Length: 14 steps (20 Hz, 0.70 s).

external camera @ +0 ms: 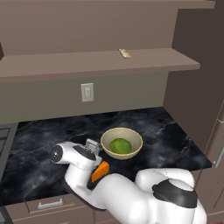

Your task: Pick the cheese from the fridge and the cheese grater from the cabinet and place them next to the salad bowl.

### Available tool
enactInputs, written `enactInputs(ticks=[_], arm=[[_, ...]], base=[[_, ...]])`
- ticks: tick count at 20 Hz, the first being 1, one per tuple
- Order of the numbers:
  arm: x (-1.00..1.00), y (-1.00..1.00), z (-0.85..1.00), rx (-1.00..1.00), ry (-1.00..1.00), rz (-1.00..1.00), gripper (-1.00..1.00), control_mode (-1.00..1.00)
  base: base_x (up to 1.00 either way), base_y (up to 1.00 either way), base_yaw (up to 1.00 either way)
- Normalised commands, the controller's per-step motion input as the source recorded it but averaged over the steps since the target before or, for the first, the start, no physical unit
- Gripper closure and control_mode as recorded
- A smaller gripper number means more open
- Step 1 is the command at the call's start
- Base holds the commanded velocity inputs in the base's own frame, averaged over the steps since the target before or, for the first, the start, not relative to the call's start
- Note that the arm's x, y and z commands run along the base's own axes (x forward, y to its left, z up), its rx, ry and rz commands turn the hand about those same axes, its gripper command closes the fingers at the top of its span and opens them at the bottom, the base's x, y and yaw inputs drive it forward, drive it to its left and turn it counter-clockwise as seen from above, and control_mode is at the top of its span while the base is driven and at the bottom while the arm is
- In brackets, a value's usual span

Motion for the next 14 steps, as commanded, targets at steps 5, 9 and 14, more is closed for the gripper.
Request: enactInputs(ticks=[5,9,14], arm=[[0.08,0.06,-0.17,0.0,0.0,0.0,1.0,-1.0],[0.0,0.04,-0.22,0.0,-0.02,0.0,-1.0,-1.0],[-0.05,0.0,-0.07,0.0,-0.06,0.0,-1.0,-1.0]], base=[[0.0,0.0,0.0],[0.0,0.0,0.0],[0.0,0.0,0.0]])
